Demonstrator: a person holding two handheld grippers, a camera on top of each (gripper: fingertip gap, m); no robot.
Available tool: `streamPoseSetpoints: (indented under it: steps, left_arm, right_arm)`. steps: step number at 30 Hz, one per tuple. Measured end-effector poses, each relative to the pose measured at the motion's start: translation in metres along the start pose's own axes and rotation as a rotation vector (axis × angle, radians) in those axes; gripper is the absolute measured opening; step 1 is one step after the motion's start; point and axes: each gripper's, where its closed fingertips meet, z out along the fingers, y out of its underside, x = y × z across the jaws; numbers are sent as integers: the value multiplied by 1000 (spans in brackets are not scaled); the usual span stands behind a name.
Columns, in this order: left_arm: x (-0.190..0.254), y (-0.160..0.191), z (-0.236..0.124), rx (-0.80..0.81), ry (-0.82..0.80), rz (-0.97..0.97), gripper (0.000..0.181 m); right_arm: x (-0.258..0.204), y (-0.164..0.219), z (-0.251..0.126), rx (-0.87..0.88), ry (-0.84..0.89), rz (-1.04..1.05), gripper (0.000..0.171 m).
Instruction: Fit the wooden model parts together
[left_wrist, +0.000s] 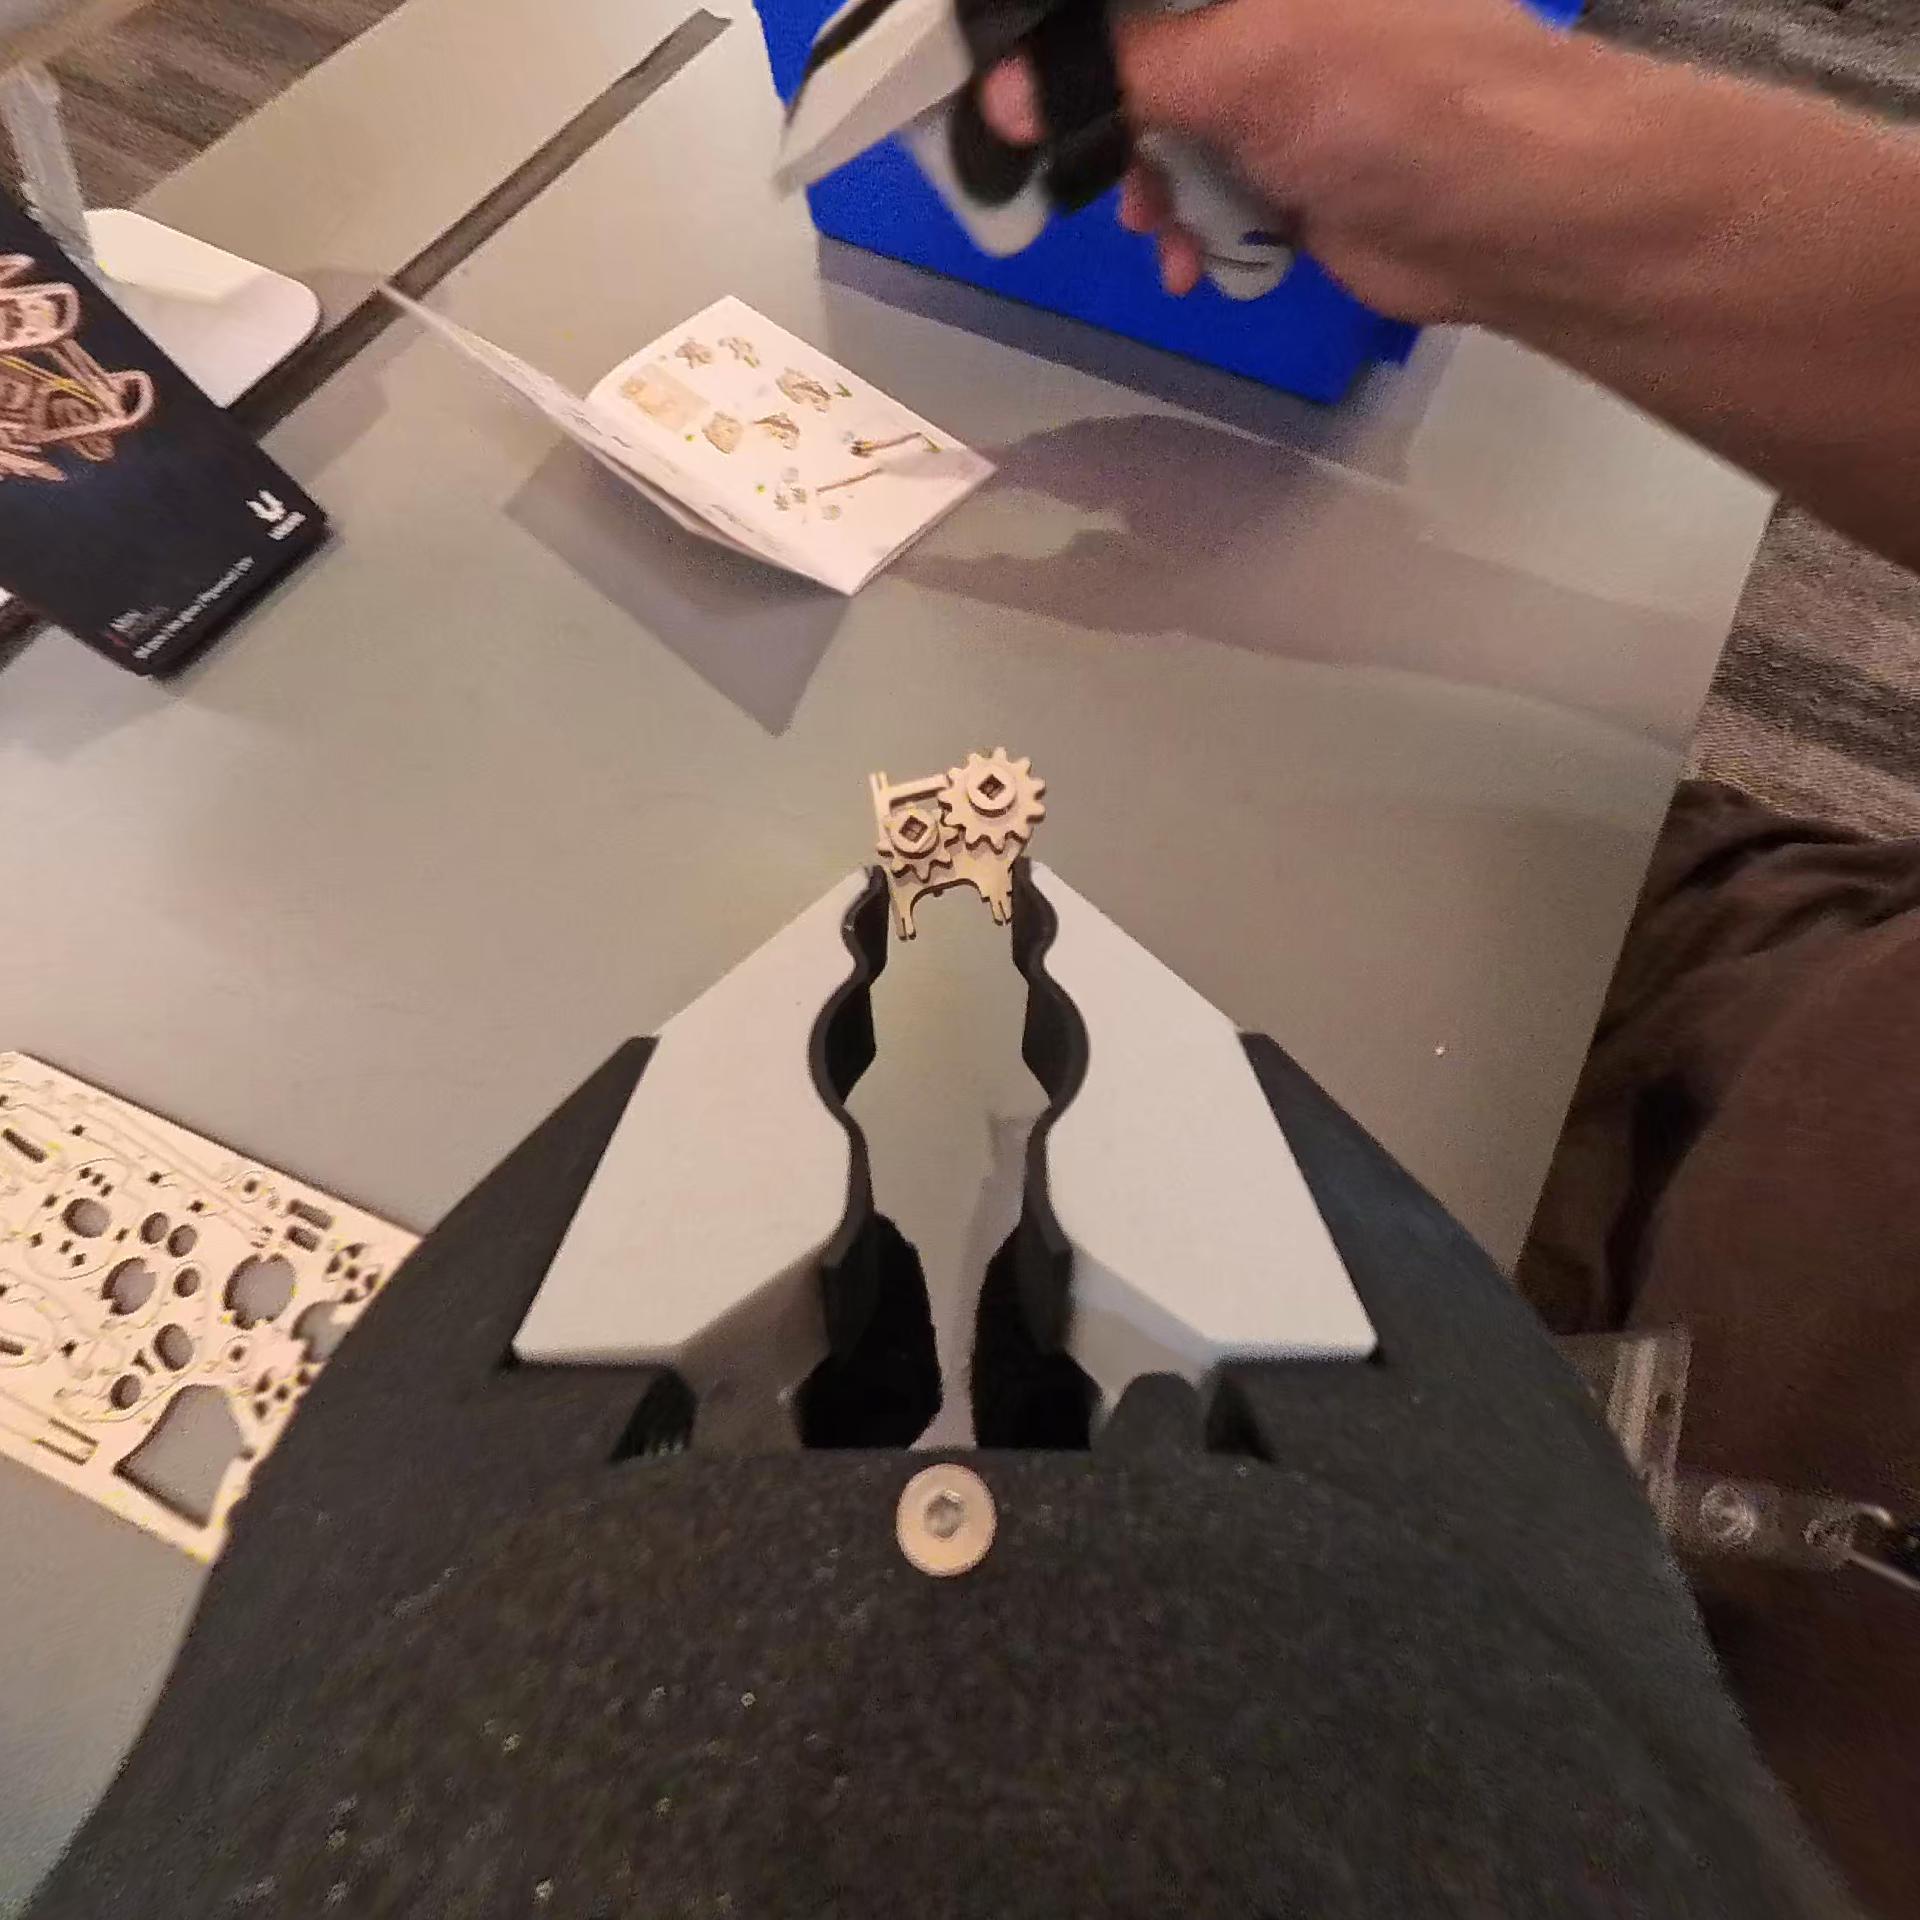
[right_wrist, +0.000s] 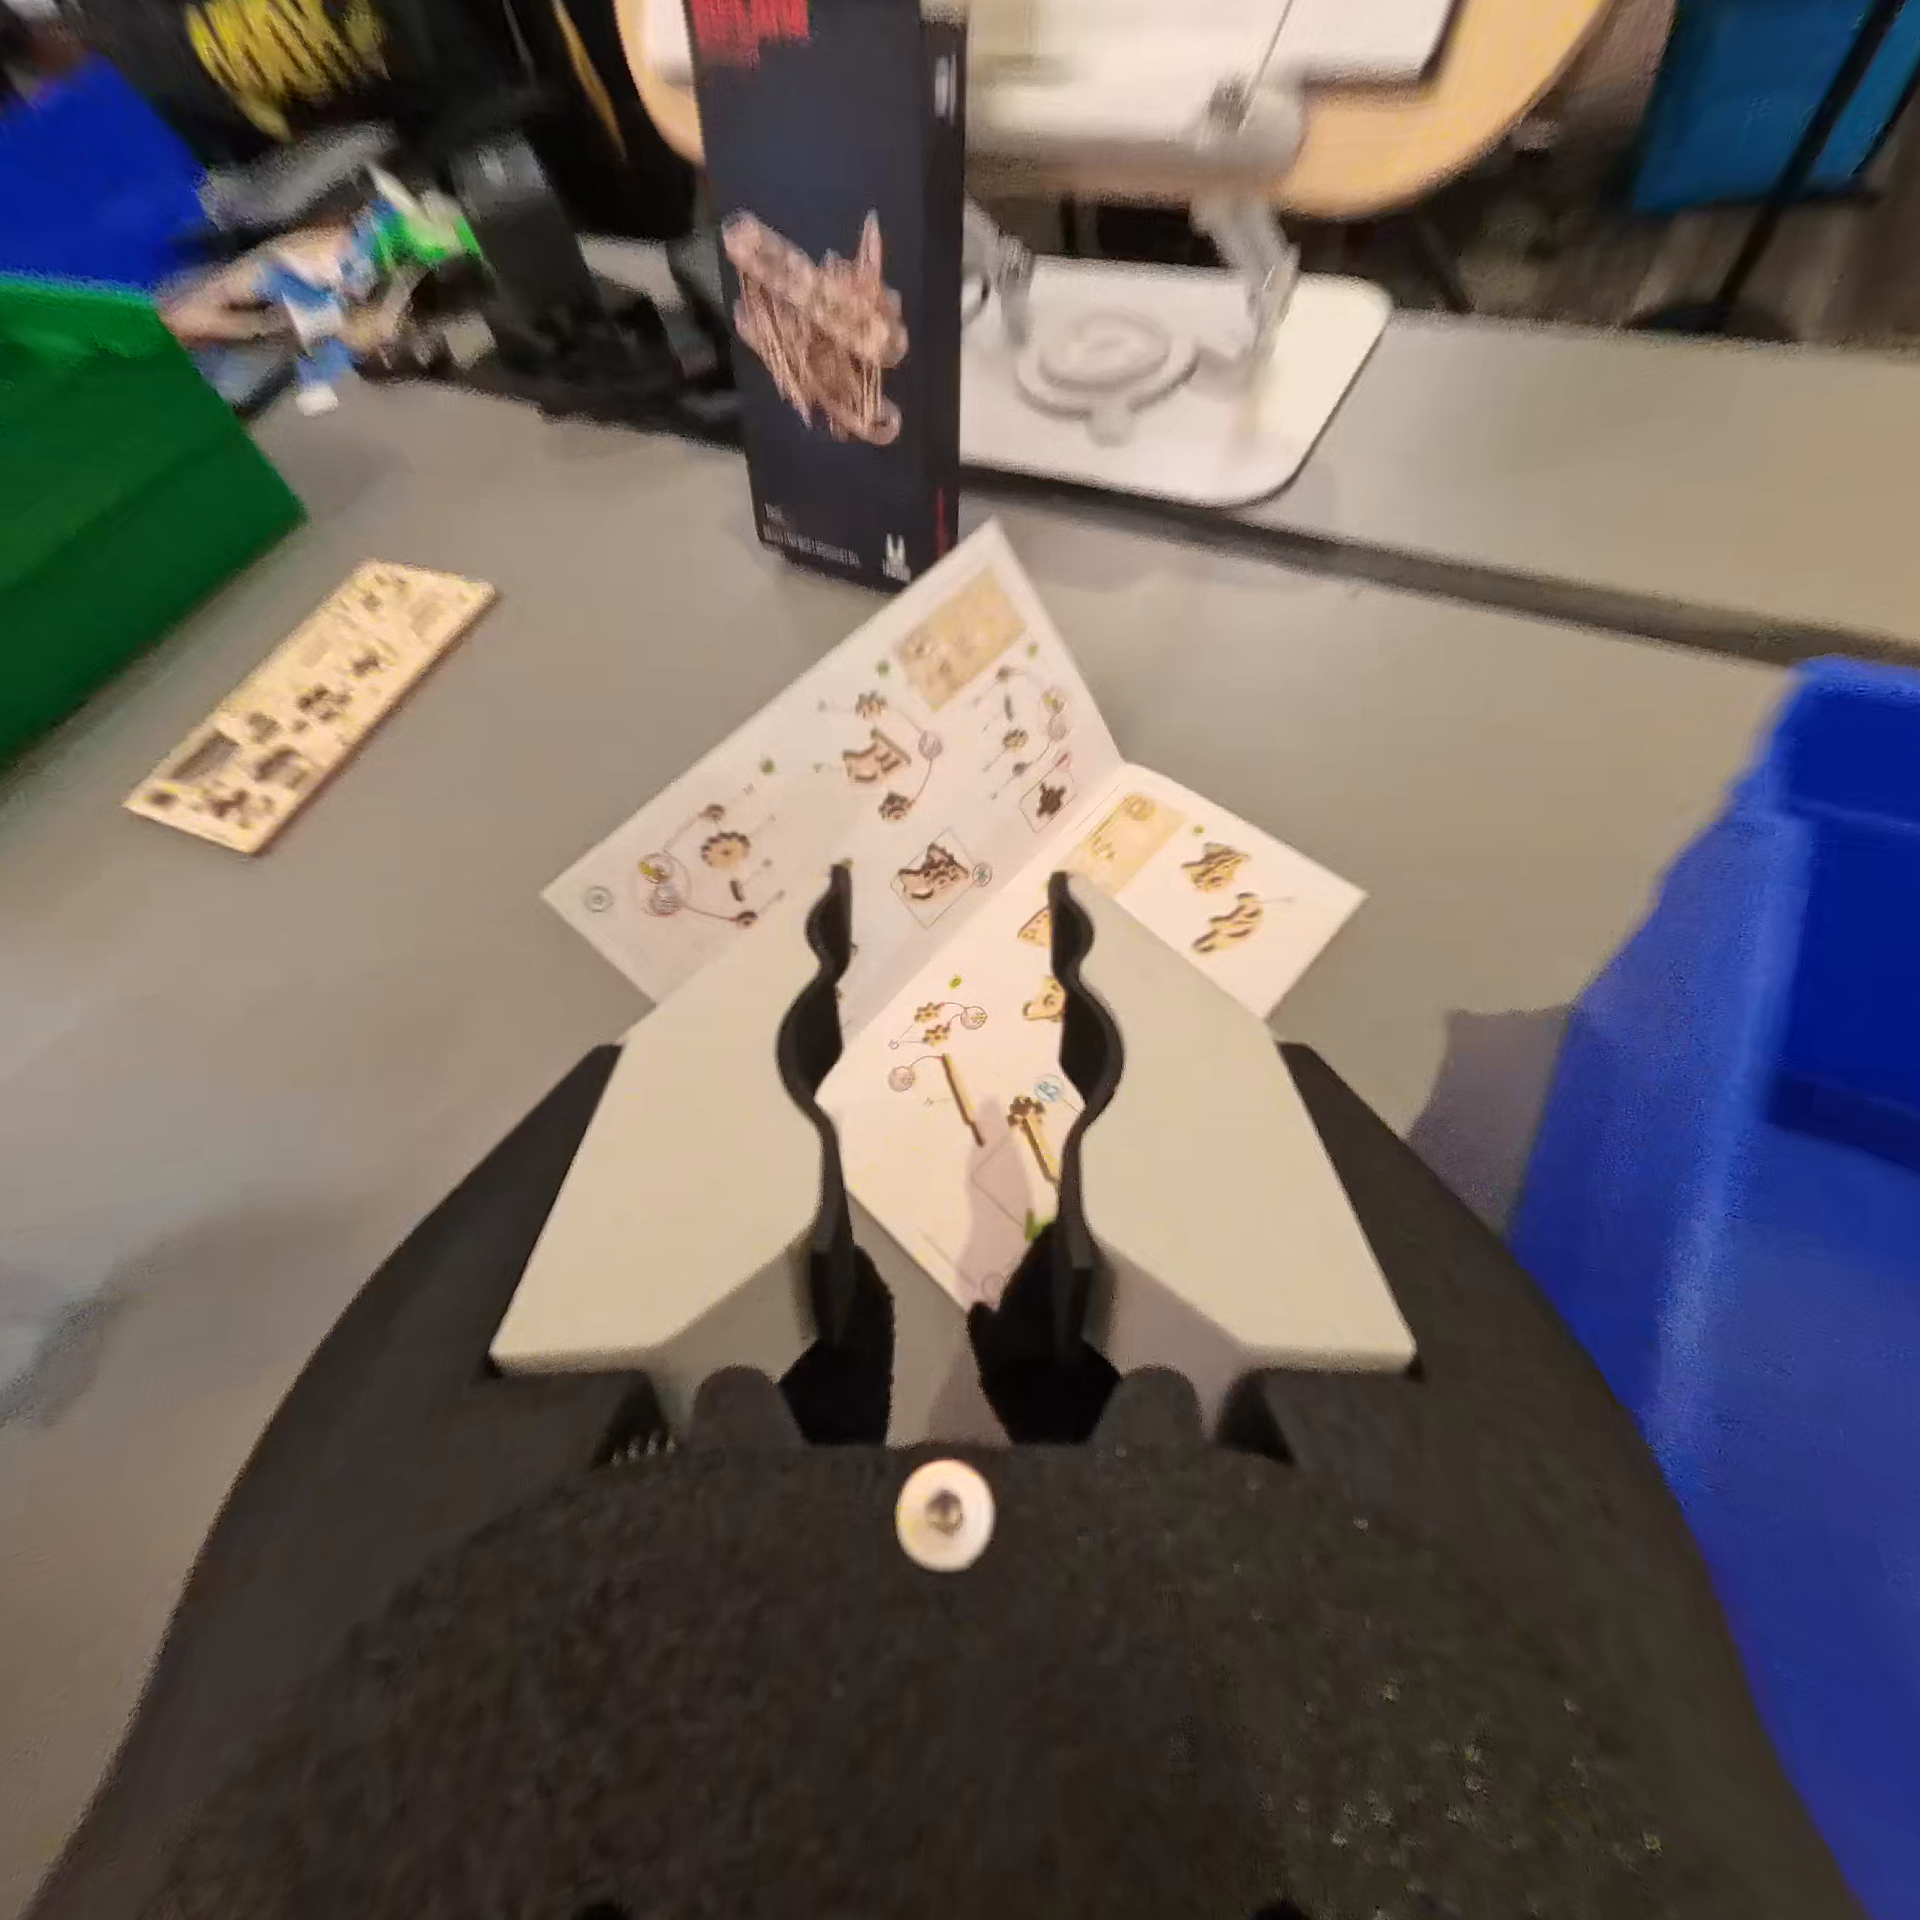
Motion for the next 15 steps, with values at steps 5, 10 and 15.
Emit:
streamPoseSetpoints:
  steps: [5,10,15]
  left_arm:
    - [10,-2,6,9,21,8,21]
    - [14,-1,3,21,14,-10,21]
    - [9,5,2,18,9,-45,22]
  right_arm:
    - [-5,29,75,-117,68,-45,34]
    - [-37,61,94,-227,-17,-125,38]
    - [-81,83,74,-234,-67,-255,31]
